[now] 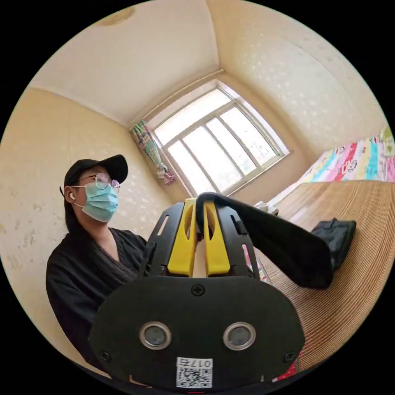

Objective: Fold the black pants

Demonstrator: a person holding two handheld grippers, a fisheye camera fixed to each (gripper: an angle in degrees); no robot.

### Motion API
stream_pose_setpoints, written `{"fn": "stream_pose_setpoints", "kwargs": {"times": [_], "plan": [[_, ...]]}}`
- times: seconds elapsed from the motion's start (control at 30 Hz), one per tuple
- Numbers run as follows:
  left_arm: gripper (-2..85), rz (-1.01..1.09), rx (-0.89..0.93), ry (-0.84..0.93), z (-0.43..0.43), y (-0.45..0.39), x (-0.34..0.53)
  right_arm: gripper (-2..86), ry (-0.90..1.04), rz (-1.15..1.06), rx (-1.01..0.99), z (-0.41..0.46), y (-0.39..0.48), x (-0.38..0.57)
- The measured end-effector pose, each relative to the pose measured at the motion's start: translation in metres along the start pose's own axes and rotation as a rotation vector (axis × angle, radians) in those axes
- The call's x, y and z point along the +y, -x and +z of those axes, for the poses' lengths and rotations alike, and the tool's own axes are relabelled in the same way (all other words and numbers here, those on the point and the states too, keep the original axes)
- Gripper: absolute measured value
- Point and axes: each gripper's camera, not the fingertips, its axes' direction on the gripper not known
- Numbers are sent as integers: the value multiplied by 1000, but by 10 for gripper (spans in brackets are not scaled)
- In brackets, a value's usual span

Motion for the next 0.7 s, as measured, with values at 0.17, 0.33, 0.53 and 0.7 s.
{"fn": "stream_pose_setpoints", "kwargs": {"times": [0.17, 0.33, 0.53, 0.7], "plan": [[30, 126, 9, -113, 18, -96, -71, 21, -71, -228, 116, -7, 116, -97], [20, 1, -183, -31, 79, -66, -114, 20, -52, -79, 358, -12, 91, -147], [18, 20, -339, 84, 156, 14, -157, 19, -62, 40, 631, -18, -15, -187], [26, 41, -410, 191, 199, 62, -127, 20, -16, 50, 819, -13, -70, -176]]}}
